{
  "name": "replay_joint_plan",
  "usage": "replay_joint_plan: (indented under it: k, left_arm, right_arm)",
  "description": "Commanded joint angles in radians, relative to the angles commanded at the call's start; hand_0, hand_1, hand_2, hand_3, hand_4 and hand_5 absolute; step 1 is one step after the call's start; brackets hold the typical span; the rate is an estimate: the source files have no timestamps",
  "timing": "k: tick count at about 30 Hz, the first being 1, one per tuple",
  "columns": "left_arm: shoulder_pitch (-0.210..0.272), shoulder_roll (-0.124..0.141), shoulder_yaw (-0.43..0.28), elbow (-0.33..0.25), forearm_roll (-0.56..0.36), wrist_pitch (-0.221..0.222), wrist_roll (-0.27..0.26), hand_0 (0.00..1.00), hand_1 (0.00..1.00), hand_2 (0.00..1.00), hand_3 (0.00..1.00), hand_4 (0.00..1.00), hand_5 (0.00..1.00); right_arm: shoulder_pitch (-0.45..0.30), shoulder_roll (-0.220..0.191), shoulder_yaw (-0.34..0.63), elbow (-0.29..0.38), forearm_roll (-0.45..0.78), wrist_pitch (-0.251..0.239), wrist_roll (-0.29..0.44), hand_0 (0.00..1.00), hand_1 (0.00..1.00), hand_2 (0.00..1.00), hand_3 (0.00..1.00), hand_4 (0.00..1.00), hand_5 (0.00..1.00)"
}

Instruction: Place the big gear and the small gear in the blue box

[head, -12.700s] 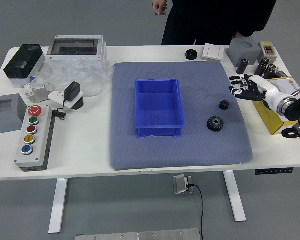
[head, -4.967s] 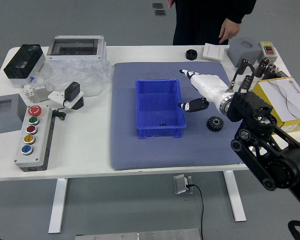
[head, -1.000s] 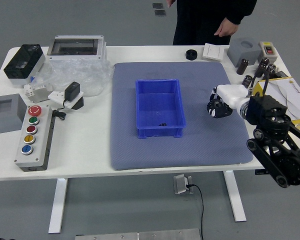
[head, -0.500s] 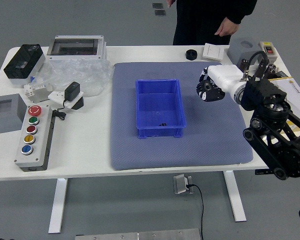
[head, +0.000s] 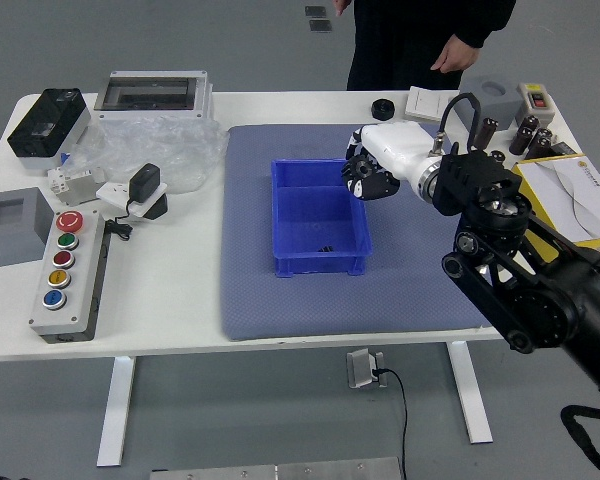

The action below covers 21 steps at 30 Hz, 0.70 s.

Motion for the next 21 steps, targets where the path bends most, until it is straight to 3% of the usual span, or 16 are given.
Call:
replay_joint_plan:
  k: [11, 12, 17, 18, 21]
  left_arm:
    - [-0.001, 0.002, 0.005, 0.0, 0.003, -0.002, 0.0, 0.792, 0.769, 0.766, 0.689, 0.562, 0.264]
    - [-0.001, 0.002, 0.005, 0.0, 0.004, -0.002, 0.0, 0.792, 0.77, 0.767, 0.69, 0.563, 0.263]
    - [0.0, 0.002, 0.005, 0.0, 0.006, -0.003, 0.001, 0.792, 0.77, 0.767, 0.69, 0.563, 0.263]
    - [0.0, 0.002, 0.005, 0.0, 0.006, -0.003, 0.001, 0.792, 0.77, 0.766, 0.69, 0.562, 0.262]
    - [0.001, 0.001, 0.006, 0.0, 0.006, -0.003, 0.001, 0.792, 0.77, 0.766, 0.69, 0.562, 0.262]
  right_arm:
    - [0.019, 0.032, -0.013, -0.023, 0.0, 0.007, 0.0, 0.577, 0.498, 0.533, 0.594, 0.45, 0.203]
    - [0.021, 0.034, -0.013, -0.026, 0.0, 0.009, 0.001, 0.653, 0.626, 0.753, 0.864, 0.648, 0.362]
    - [0.028, 0.042, -0.009, -0.033, 0.0, 0.015, 0.003, 0.653, 0.626, 0.753, 0.864, 0.648, 0.362]
    - [0.03, 0.043, -0.008, -0.034, 0.001, 0.016, 0.003, 0.743, 0.724, 0.89, 0.998, 0.756, 0.435]
    - [0.034, 0.046, -0.008, -0.035, 0.004, 0.022, 0.005, 0.743, 0.724, 0.89, 0.998, 0.756, 0.435]
